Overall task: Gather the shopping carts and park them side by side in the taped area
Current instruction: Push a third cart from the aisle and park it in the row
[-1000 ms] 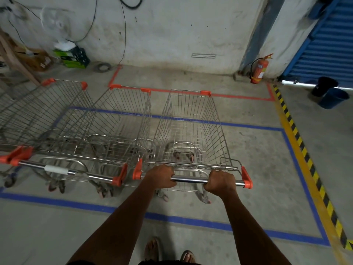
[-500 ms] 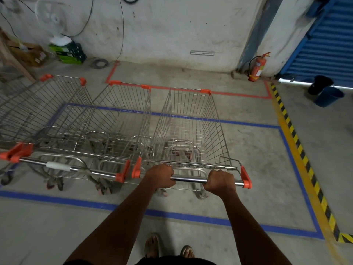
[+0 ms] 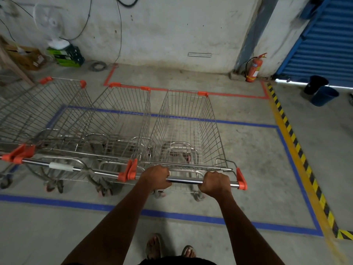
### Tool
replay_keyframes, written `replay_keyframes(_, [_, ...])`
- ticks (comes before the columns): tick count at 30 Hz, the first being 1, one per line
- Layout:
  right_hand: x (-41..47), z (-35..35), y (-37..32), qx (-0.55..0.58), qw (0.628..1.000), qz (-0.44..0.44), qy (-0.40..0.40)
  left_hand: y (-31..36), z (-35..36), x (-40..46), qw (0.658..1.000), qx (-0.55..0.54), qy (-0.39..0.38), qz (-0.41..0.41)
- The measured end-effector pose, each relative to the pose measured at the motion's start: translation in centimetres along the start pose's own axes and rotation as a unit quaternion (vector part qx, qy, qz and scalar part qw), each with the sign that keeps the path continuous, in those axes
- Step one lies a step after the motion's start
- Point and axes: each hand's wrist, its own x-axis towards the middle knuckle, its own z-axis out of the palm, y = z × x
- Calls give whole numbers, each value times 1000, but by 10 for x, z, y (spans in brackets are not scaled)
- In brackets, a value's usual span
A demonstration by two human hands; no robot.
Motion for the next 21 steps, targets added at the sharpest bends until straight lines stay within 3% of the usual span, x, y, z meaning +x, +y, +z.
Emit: replay_keyframes(21, [-1,1,-1,13,1000,-8,-21,-3,5,-5,999,-19,18,38])
